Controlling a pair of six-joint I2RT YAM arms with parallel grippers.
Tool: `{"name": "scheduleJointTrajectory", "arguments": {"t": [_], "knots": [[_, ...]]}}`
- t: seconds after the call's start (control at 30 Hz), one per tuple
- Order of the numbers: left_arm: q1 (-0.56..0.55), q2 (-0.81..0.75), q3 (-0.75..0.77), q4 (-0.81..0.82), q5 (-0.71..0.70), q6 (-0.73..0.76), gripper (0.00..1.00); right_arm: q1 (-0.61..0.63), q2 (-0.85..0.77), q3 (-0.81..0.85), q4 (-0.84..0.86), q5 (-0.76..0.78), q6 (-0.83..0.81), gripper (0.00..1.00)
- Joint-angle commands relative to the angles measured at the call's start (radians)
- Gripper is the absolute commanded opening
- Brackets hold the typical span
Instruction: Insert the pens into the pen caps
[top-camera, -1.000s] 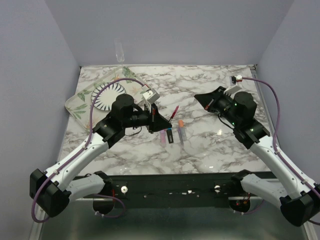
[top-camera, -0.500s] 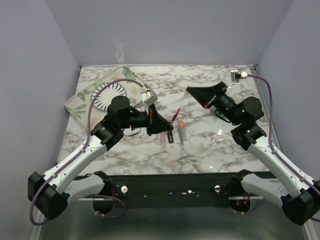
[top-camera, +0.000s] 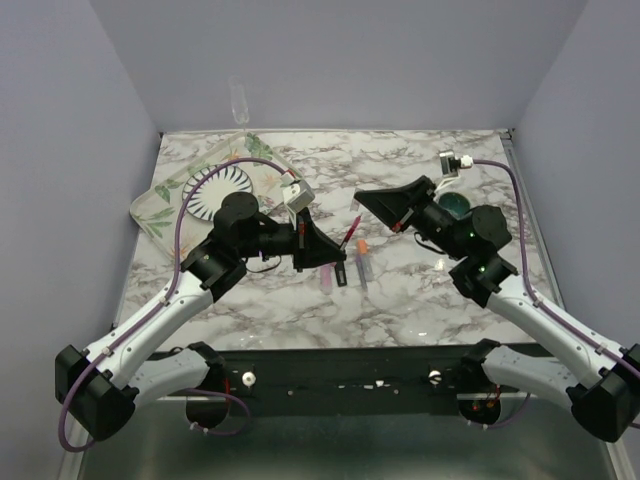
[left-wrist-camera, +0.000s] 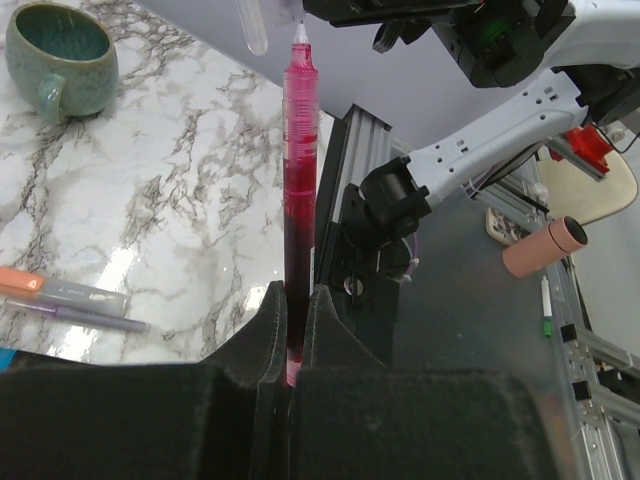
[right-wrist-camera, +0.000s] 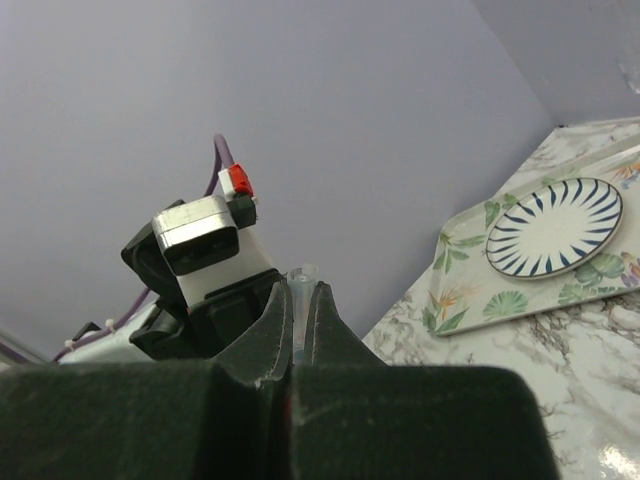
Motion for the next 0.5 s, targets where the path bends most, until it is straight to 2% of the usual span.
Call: {"name": "scheduleJointTrajectory", "arguments": {"t": [0.0,0.47], "knots": [[0.001,-0.017,-0.001,0.000,-0.005,-0.002,0.00,0.007,-0.037,-0.022,0.009,0.046,-0.020,0.01],[0.001,-0.019,0.001,-0.003,-0.016,-0.002,0.00,0.009,-0.079,-0.039,-0.022,0.070,-0.045,0.01]]}}
